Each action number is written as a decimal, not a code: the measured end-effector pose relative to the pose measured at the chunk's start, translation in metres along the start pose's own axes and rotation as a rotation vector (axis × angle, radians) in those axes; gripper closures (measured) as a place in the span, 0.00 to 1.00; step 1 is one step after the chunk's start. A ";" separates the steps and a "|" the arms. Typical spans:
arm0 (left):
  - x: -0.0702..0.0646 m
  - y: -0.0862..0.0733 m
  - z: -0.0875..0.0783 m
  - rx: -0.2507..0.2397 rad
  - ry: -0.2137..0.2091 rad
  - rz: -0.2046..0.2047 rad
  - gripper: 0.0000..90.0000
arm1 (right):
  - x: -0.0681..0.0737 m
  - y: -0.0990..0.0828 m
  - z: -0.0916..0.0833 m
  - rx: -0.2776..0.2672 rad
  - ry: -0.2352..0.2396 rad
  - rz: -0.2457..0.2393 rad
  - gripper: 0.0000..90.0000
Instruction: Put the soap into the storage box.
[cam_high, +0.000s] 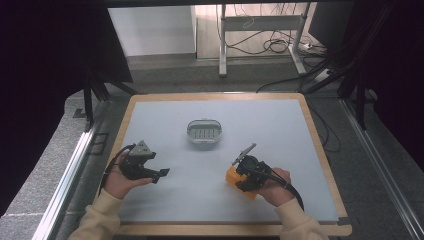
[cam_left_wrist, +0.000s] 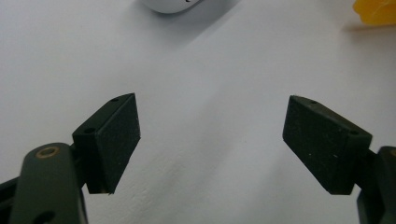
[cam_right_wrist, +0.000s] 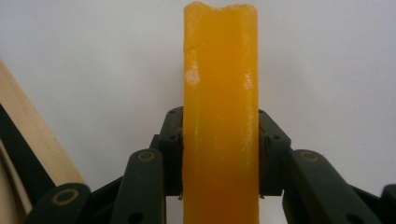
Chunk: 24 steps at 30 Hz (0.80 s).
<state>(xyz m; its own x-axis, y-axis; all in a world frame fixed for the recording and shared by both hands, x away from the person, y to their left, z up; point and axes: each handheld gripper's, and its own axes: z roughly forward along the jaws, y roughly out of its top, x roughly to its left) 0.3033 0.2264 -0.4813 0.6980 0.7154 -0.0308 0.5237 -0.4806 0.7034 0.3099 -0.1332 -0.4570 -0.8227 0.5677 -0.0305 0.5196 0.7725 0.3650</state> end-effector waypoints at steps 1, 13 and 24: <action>0.000 0.000 0.000 -0.001 0.001 -0.001 0.21 | -0.001 0.000 0.000 -0.002 0.000 -0.001 0.69; 0.002 -0.001 -0.002 -0.004 -0.003 -0.010 0.21 | -0.014 0.011 -0.006 -0.037 0.026 -0.018 0.69; 0.002 -0.001 0.000 0.002 -0.003 -0.003 0.21 | -0.026 0.029 -0.012 -0.056 0.033 -0.041 0.69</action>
<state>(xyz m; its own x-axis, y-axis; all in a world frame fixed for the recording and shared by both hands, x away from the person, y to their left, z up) 0.3038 0.2285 -0.4819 0.6983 0.7150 -0.0349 0.5265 -0.4800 0.7017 0.3438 -0.1291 -0.4341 -0.8508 0.5252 -0.0162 0.4722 0.7776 0.4152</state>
